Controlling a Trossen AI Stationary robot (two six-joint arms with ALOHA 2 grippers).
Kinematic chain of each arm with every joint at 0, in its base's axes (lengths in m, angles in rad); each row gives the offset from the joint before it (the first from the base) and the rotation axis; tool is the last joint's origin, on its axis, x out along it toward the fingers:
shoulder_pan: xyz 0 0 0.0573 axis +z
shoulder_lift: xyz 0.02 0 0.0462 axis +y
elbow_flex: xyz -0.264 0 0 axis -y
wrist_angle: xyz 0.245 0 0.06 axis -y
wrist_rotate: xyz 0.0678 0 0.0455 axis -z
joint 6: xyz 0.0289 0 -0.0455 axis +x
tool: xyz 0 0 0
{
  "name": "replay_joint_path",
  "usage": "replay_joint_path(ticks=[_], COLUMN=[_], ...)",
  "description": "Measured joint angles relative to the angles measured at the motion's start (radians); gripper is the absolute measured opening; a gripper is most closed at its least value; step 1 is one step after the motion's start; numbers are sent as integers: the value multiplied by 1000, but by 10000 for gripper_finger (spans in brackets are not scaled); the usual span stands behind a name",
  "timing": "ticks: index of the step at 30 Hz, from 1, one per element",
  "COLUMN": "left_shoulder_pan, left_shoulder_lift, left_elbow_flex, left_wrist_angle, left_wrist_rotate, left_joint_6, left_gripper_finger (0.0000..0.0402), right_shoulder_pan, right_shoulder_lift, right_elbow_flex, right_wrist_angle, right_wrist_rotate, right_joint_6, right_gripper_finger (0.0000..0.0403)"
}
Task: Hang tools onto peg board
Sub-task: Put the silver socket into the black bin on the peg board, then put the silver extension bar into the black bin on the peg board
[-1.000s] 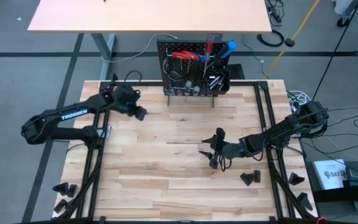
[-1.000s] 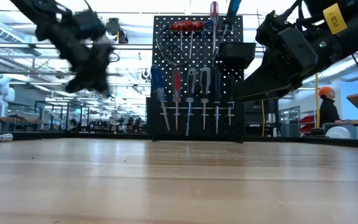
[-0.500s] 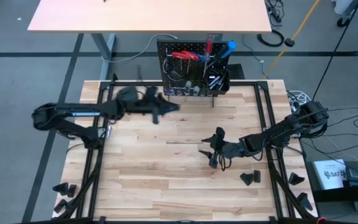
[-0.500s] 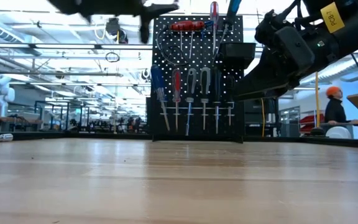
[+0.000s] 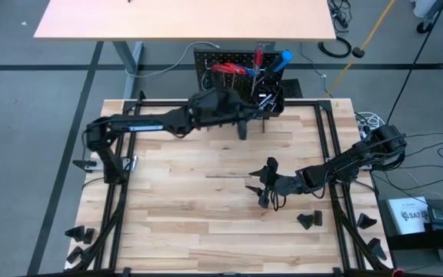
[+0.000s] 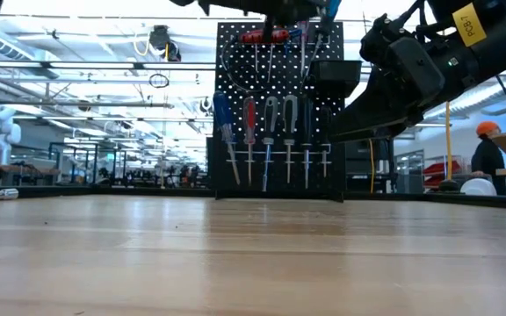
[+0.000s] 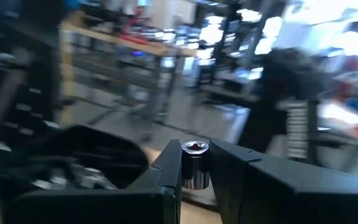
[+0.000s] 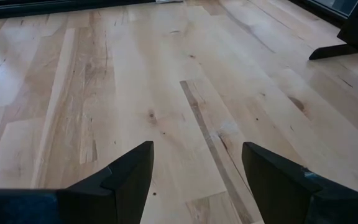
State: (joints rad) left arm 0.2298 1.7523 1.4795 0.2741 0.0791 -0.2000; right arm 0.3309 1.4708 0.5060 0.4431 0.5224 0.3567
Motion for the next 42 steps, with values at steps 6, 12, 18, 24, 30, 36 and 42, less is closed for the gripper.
replay_joint_path(ticks=[6,12,18,24,30,36,42], left_shoulder_pan=[-2,15,37,42,38,23,-24], left_shoulder_lift=[124,205,236,238,238,202,131], left_elbow_flex=[179,291,315,315,315,315,316], left_wrist_angle=[-103,-166,-194,-220,-226,-276,-401], left_wrist_rotate=[-185,-278,-312,-317,-317,-312,-318], left_joint_6=[161,240,237,234,235,250,338], left_gripper_finger=[53,53,53,108,165,178,179], right_shoulder_pan=[0,0,0,4,5,5,5], right_shoulder_lift=[0,0,0,0,0,0,0], right_elbow_flex=[0,0,0,0,0,0,0], right_wrist_angle=[-11,-10,-10,-16,-25,-29,-29], right_wrist_rotate=[0,-1,0,-5,-5,-5,-4], right_joint_6=[-2,-2,-2,-2,-2,1,1], right_gripper_finger=[238,238,238,238,238,238,238])
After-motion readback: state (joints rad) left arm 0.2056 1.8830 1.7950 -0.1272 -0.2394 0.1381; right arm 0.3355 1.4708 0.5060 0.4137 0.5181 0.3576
